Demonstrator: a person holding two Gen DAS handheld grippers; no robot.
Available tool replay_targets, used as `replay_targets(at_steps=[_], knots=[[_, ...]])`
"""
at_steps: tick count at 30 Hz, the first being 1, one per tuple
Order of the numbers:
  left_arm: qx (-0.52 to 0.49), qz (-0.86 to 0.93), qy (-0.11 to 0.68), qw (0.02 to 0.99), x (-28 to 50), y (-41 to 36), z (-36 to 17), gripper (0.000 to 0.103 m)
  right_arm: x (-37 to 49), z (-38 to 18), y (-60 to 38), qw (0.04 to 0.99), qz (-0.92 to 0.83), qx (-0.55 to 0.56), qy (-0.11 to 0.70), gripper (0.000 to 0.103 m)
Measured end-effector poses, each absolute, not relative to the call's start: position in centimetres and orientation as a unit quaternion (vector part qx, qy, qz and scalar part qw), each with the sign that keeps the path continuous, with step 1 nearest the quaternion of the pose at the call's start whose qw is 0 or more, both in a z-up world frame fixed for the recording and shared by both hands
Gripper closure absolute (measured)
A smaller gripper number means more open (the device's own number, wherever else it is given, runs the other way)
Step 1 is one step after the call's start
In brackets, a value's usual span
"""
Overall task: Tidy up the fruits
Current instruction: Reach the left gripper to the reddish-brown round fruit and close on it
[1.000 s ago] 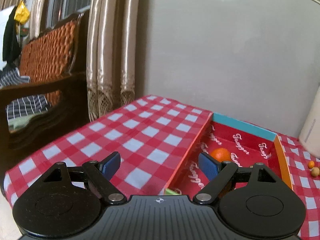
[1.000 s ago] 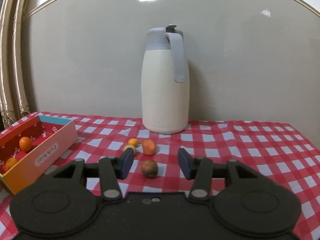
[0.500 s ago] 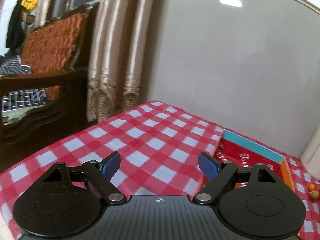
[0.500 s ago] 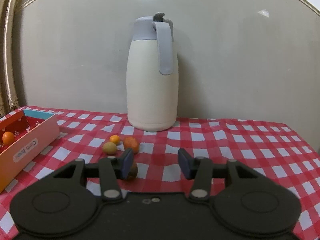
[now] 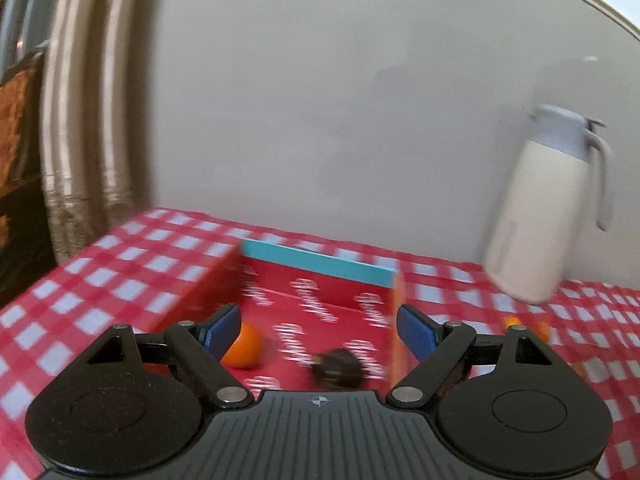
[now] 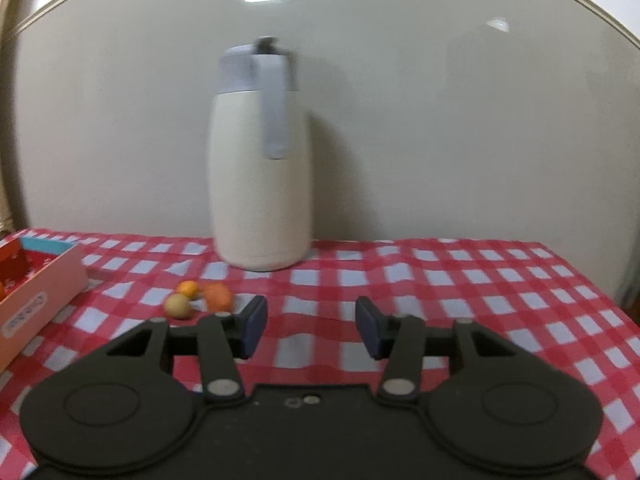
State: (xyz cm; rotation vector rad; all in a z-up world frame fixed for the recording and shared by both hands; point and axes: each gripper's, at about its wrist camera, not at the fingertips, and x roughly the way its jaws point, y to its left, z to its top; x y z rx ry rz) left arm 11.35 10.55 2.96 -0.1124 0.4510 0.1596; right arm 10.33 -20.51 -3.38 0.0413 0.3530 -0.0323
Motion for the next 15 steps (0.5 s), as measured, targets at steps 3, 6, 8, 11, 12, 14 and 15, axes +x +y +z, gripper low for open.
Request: replay_targets(at_steps=[3,6,8,11,12,14,15], knots=[[-0.046,0.058,0.227,0.971,11.9,7.3,2.9,0.018,10.0,-3.5,-22.3,0.983,-0.031,0.034,0.178,0.056],[-0.041,0.039,0.233,0.971,12.3,4.2,2.7,0.018,9.9,-3.5,-23.7,0.982,-0.046,0.036,0.181,0.055],[-0.034,0.031,0.238,0.97,12.7,2.6,2.4,0.019,9.9,-3.4,-24.6,0.981,-0.054,0.039,0.183,0.055],[-0.027,0.019,0.245,0.969,13.1,0.3,1.9,0.019,10.1,-3.3,-25.8,0.98,-0.062,0.05,0.182,0.055],[-0.024,0.017,0.245,0.969,13.2,-0.6,1.9,0.019,10.1,-3.3,-26.2,0.98,-0.064,0.053,0.182,0.055],[-0.018,0.011,0.248,0.968,13.3,-2.1,1.6,0.019,10.1,-3.4,-26.8,0.979,-0.068,0.06,0.182,0.055],[-0.017,0.008,0.249,0.968,13.5,-2.9,1.4,0.019,10.2,-3.5,-27.1,0.979,-0.07,0.062,0.183,0.055]])
